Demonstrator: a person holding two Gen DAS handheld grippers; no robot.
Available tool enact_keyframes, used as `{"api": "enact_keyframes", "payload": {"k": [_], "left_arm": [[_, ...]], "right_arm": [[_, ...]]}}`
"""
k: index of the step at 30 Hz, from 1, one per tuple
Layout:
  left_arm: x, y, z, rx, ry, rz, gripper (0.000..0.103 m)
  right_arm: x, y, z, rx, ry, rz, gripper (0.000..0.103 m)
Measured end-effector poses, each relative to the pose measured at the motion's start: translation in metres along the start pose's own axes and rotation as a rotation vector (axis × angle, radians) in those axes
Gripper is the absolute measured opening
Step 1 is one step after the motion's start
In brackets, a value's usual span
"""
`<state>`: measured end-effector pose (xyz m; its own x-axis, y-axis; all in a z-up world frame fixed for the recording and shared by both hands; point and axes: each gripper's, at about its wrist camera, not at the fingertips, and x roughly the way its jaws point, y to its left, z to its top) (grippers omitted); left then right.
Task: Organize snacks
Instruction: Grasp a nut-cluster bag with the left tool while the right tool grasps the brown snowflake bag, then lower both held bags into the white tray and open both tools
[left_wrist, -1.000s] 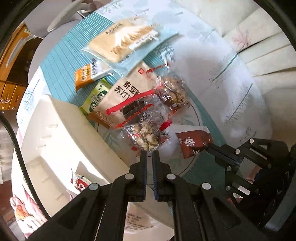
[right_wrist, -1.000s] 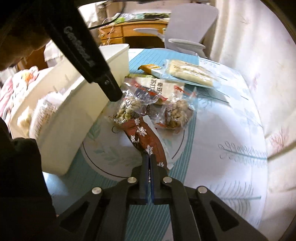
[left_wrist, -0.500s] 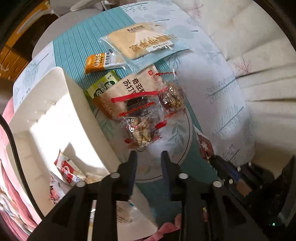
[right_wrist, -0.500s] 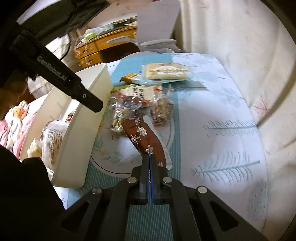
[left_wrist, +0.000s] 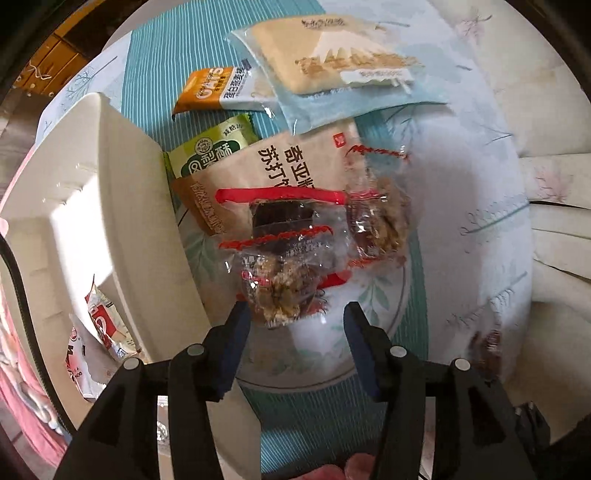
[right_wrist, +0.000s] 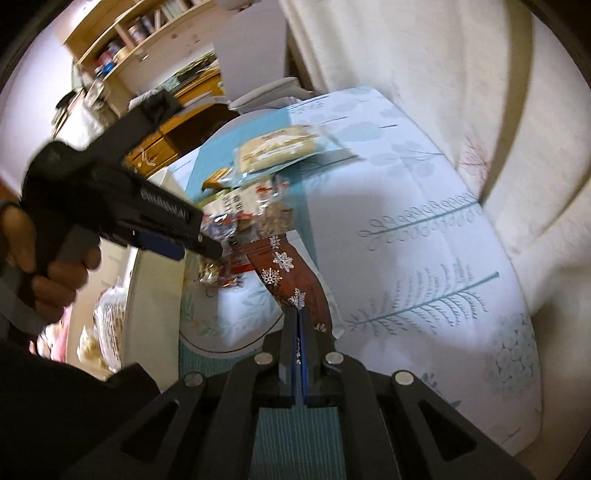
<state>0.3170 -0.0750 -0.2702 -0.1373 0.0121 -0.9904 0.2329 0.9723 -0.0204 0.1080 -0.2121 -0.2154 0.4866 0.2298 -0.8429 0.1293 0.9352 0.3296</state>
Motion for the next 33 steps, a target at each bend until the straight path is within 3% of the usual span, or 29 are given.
{"api": "enact_keyframes", "payload": {"k": [18,19,21,33], "left_arm": [[0.047,-0.023,0.030,0.018,0.078,0.160,0.053],[0.049,-0.022,0.030,0.015,0.078,0.163,0.051],[0.048,-0.019,0.030,-0.016,0.064,0.174,0.038],[0.027,-0.007,0.020,-0.007,0.046,0.087,0.037]], "right_arm": [[0.006,-0.031,0.023,0.097,0.019,0.032,0.001],[0.007,-0.032,0.024,0.099,0.020,0.033,0.001],[0.008,-0.032,0.027,0.098,0.023,0.034,0.001],[0.011,-0.016,0.041,0.058,0.037,0.043,0.001]]}}
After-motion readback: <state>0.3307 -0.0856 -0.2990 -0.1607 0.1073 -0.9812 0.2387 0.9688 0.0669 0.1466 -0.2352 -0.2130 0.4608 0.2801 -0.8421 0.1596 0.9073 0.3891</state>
